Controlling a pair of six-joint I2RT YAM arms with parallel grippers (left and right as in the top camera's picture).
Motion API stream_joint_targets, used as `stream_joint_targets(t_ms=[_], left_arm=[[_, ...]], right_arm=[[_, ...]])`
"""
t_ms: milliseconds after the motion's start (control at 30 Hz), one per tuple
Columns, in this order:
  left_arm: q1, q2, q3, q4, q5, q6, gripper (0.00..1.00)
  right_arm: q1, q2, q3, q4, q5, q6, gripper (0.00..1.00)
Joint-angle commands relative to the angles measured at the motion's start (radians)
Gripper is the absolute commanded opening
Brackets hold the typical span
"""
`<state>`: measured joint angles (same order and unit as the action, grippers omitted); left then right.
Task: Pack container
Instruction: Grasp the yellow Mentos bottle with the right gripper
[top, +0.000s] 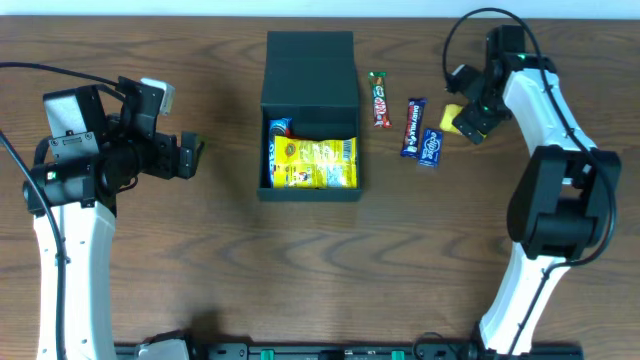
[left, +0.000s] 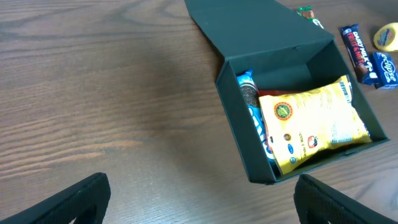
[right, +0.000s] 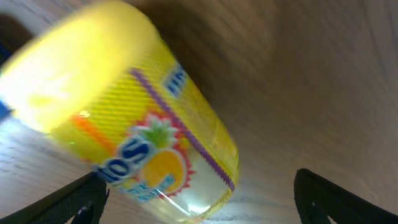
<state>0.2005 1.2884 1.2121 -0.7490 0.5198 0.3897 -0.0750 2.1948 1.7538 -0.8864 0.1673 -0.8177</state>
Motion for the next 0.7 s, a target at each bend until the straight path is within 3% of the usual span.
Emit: stream_joint_targets(t_ms=[0,267,667], left_arm=[[0.003,-0.008,0.003,0.001,0.001,0.006,0.95],[0.003,-0.008,0.003,0.002,0.001,0.006,0.95],[0.003,-0.008,0.003,0.001,0.001,-0.01,0.95]], right_arm=[[-0.011,0.005,-0.027,0.015,-0.005,-0.01,0.94],[-0.011,0.005,-0.066,0.069,-0.047,-0.01,0.9],[-0.009,0.005,-0.066,0.161,-0.076,-0.011,0.94]])
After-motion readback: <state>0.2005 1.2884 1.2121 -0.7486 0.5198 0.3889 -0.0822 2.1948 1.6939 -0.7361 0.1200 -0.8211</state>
